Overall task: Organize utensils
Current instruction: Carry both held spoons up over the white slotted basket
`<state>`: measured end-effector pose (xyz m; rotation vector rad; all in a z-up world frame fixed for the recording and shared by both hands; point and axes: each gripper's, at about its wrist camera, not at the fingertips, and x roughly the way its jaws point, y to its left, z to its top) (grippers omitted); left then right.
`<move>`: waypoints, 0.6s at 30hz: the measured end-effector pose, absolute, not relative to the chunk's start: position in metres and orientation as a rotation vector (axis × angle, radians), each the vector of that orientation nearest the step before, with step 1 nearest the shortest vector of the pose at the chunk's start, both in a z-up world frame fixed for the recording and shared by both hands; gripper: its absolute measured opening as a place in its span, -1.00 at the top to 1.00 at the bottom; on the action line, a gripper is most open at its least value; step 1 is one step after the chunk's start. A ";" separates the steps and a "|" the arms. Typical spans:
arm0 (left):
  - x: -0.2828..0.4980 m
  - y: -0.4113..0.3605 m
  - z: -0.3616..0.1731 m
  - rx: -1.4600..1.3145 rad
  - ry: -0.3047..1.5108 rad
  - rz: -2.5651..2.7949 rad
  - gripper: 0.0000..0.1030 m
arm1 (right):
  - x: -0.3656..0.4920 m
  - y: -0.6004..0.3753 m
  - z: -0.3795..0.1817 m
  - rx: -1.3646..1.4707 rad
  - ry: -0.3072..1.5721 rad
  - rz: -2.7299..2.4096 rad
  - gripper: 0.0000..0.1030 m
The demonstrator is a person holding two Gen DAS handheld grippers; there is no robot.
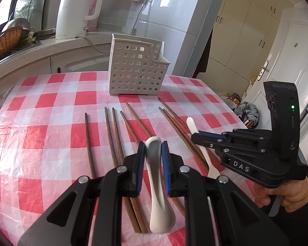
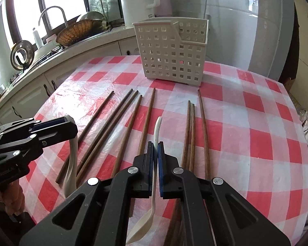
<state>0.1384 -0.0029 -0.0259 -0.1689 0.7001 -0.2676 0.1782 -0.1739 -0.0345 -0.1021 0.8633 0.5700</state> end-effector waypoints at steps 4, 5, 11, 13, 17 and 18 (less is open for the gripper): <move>0.134 0.000 -0.011 -0.165 0.666 -0.265 0.69 | 0.168 -0.184 -0.014 -0.056 0.808 0.563 0.90; 0.133 0.000 -0.007 -0.163 0.655 -0.262 0.69 | 0.167 -0.186 -0.008 -0.046 0.792 0.563 0.90; 0.139 0.006 0.027 -0.149 0.583 -0.242 0.70 | 0.173 -0.190 0.031 -0.030 0.700 0.545 0.90; 0.145 0.007 0.040 -0.138 0.561 -0.238 0.70 | 0.180 -0.190 0.042 -0.032 0.678 0.539 0.90; 0.158 0.008 0.068 -0.105 0.519 -0.231 0.70 | 0.201 -0.188 0.064 -0.039 0.639 0.523 0.90; 0.162 0.008 0.076 -0.097 0.507 -0.230 0.70 | 0.207 -0.188 0.069 -0.039 0.630 0.517 0.90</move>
